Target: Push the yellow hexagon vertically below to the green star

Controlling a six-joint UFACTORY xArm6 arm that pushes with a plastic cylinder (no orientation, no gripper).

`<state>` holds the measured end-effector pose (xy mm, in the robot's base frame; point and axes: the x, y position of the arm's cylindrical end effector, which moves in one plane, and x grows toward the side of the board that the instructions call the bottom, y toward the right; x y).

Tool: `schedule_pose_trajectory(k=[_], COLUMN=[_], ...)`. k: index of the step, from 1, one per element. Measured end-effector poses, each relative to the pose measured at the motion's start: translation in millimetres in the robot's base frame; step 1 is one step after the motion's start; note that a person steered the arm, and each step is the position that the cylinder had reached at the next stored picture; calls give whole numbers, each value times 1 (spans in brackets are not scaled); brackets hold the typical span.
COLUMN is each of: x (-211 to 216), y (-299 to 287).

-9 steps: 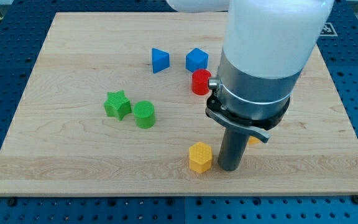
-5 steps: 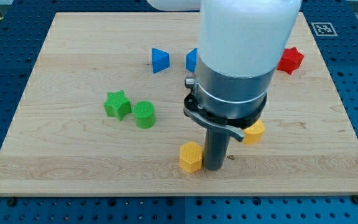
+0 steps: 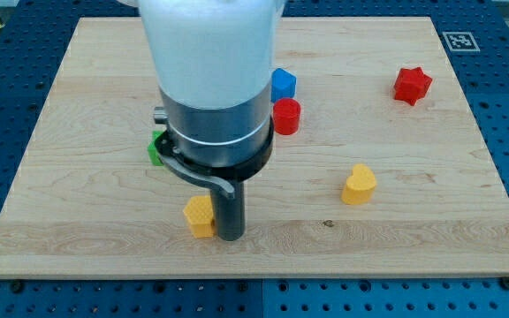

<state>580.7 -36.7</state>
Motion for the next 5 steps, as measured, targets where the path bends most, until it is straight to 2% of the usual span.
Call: schedule_pose_trajectory(k=[3,5], x=[-4,-43], y=[31,34])
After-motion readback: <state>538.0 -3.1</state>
